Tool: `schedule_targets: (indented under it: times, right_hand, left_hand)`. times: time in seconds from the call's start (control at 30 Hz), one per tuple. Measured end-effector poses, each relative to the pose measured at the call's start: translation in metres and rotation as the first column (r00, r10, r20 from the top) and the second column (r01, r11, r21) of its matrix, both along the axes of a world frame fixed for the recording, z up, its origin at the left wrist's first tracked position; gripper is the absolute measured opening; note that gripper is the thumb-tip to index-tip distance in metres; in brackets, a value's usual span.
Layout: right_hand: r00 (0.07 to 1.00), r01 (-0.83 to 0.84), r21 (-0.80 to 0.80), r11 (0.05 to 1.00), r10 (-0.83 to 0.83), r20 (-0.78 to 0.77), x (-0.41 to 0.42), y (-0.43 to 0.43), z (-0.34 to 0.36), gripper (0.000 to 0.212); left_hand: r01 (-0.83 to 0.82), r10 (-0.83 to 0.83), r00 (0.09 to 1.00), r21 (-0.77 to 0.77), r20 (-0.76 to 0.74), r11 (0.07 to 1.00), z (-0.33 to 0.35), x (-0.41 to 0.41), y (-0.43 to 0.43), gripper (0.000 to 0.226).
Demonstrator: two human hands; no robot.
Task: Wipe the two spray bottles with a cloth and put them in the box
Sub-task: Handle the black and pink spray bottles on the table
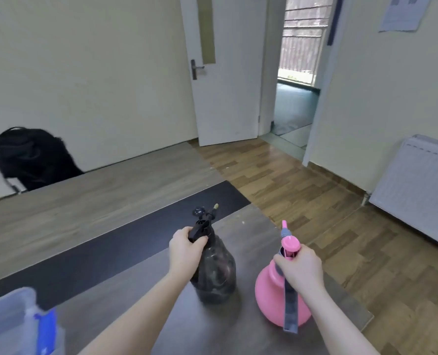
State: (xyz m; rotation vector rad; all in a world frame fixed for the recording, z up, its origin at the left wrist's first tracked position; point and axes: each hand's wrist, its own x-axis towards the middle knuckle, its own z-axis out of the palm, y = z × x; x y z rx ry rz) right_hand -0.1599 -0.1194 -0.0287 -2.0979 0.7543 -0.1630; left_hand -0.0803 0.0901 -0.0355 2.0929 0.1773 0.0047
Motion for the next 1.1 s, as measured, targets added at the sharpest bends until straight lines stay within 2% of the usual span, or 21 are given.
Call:
schedule_targets:
  times: [0.07,0.13,0.2,0.4,0.5,0.67,0.87,1.0,1.1]
  right_hand:
    - [0.998,-0.069,-0.013,0.998,0.069,0.007,-0.001,0.022,0.005,0.017]
    - [0.989,-0.148,0.010,0.989,0.148,0.007,-0.004,0.051,0.010,0.015]
    - [0.977,-0.214,0.051,0.976,0.214,-0.003,-0.005,0.078,0.013,0.012]
    - [0.926,-0.376,0.108,0.920,0.378,0.007,-0.017,0.162,0.015,0.025]
    - [0.892,-0.451,0.104,0.886,0.453,0.009,-0.027,0.199,0.012,0.031]
    - [0.883,-0.466,0.102,0.879,0.469,-0.008,-0.037,0.231,0.006,0.033]
    - [0.869,-0.492,0.076,0.867,0.495,-0.023,-0.056,0.257,0.002,0.024]
    - [0.867,-0.494,0.064,0.867,0.497,-0.046,-0.063,0.259,0.002,0.019]
    - [0.876,-0.473,0.085,0.877,0.478,-0.063,-0.069,0.262,0.002,0.007]
  left_hand:
    - [-0.130,0.130,0.991,-0.129,-0.005,0.983,0.001,-0.028,0.026,0.011]
    - [-0.251,0.251,0.968,-0.182,-0.023,0.951,-0.003,-0.056,0.058,0.009]
    - [-0.330,0.331,0.943,-0.180,-0.022,0.927,-0.011,-0.079,0.088,0.009]
    - [-0.483,0.493,0.869,-0.154,0.033,0.862,-0.020,-0.139,0.164,0.012]
    - [-0.492,0.506,0.861,-0.160,0.056,0.856,-0.020,-0.161,0.185,0.009]
    - [-0.529,0.544,0.836,-0.157,0.069,0.834,-0.022,-0.185,0.199,0.015]
    - [-0.490,0.496,0.867,-0.104,0.045,0.866,-0.021,-0.198,0.210,0.024]
    - [-0.471,0.475,0.880,-0.124,0.005,0.873,-0.020,-0.200,0.215,0.031]
    - [-0.424,0.425,0.905,-0.119,-0.021,0.898,-0.019,-0.203,0.221,0.037]
